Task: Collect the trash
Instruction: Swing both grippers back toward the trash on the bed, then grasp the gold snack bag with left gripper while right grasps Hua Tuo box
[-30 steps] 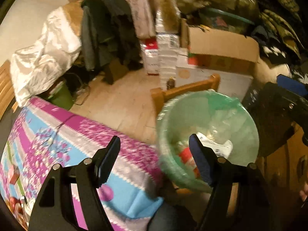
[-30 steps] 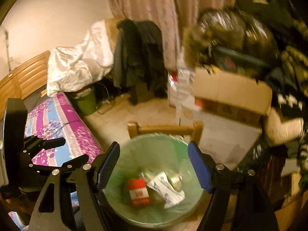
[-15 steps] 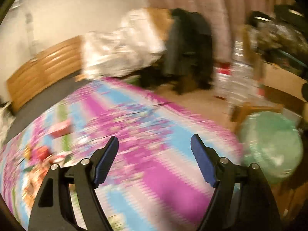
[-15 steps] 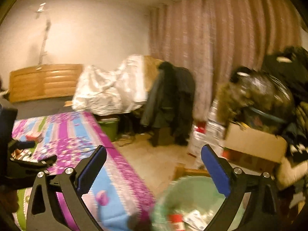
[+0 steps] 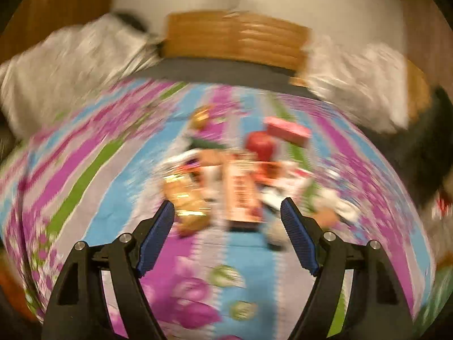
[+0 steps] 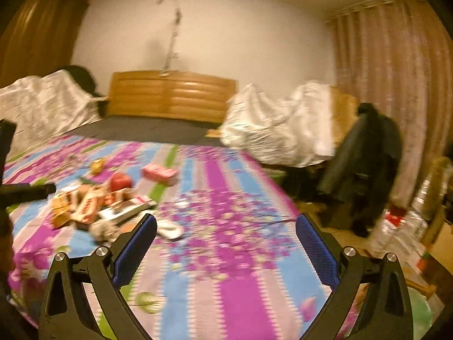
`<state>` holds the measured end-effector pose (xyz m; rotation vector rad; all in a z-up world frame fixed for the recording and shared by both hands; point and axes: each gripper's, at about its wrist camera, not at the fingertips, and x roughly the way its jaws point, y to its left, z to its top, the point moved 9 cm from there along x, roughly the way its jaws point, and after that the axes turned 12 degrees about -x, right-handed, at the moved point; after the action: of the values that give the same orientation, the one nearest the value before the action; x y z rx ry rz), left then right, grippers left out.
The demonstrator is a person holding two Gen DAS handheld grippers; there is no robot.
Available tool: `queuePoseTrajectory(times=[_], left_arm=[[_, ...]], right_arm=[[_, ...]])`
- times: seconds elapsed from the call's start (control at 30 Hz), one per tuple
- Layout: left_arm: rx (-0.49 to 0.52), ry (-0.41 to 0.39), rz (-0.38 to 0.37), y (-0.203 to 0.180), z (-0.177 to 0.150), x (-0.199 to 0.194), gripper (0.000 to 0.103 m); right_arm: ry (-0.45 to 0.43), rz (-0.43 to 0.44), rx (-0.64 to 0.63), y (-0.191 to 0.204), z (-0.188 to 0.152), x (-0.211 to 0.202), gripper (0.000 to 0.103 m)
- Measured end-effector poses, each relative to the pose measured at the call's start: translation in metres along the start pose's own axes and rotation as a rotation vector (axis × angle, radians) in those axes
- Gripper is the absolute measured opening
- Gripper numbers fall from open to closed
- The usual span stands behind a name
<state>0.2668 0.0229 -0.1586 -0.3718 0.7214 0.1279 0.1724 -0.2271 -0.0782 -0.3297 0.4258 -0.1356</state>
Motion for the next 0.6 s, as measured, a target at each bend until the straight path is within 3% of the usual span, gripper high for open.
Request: queuePoseTrajectory(times=[0.13, 0.2, 0.37, 0.47, 0.53, 0.6], left_arm=[[-0.144, 0.099, 0.028, 0.038, 0.011, 0.039, 0.074], [-0.198, 0.165, -0.003, 0.043, 0.007, 0.063, 0.075], [-0.156, 0.259, 0.029, 0.038, -0.015, 0.105, 0.075], [-0.204, 0.321, 0.024, 0.051, -0.027, 0.123, 0.046], [-0.269, 0.304, -0.015, 0.061, -0.025, 0.118, 0.041], [-0.266, 0.254, 0.003, 0.072, -0.019, 0.103, 0.039]], right_arm=[[0.045, 0.110, 0.015, 0.035, -0.001, 0.011, 0.098], [0.070, 0.159, 0.028, 0.046, -0.004, 0.017, 0.098], [0.132, 0.249, 0.054, 0.062, -0.010, 0.034, 0.098], [0.152, 0.289, 0.068, 0.068, -0.007, 0.044, 0.098], [0.149, 0.305, 0.071, 0.072, -0.003, 0.050, 0.097], [0.141, 0.323, 0.063, 0.076, 0.003, 0.055, 0.096]])
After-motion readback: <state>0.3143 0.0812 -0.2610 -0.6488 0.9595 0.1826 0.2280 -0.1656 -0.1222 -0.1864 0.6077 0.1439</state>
